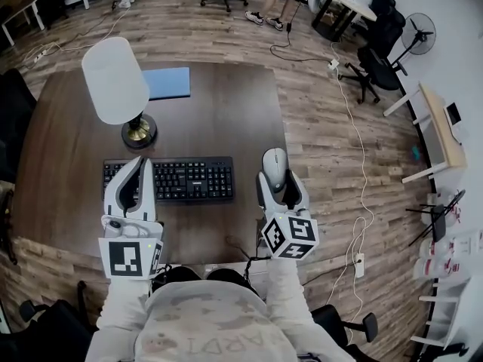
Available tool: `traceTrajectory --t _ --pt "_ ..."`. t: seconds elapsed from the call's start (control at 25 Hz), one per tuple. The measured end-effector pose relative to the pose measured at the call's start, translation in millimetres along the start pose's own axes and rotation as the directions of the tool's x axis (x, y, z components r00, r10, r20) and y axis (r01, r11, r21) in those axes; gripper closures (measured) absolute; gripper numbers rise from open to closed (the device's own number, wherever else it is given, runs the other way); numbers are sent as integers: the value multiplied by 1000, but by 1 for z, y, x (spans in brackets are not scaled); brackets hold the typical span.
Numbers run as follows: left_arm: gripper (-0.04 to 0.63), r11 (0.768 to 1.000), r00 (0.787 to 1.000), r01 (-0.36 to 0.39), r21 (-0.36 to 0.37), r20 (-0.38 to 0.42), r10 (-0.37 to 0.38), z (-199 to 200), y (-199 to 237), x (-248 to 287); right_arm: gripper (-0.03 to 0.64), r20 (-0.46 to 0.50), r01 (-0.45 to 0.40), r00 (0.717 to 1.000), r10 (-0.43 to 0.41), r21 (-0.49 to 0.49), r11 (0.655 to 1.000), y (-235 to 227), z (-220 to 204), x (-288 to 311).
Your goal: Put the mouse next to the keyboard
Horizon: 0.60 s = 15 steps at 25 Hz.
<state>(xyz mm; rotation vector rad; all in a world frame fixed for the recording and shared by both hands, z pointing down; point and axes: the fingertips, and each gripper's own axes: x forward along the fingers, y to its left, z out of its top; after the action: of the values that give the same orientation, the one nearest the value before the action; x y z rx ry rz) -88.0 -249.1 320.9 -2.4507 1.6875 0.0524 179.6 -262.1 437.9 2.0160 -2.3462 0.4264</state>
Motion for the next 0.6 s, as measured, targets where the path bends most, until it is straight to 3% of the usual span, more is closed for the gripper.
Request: traceTrajectory --t 0.6 --pt "589 999 998 -4 -32 -70 2 -38 22 31 310 -201 62 978 -51 49 997 -27 -79 55"
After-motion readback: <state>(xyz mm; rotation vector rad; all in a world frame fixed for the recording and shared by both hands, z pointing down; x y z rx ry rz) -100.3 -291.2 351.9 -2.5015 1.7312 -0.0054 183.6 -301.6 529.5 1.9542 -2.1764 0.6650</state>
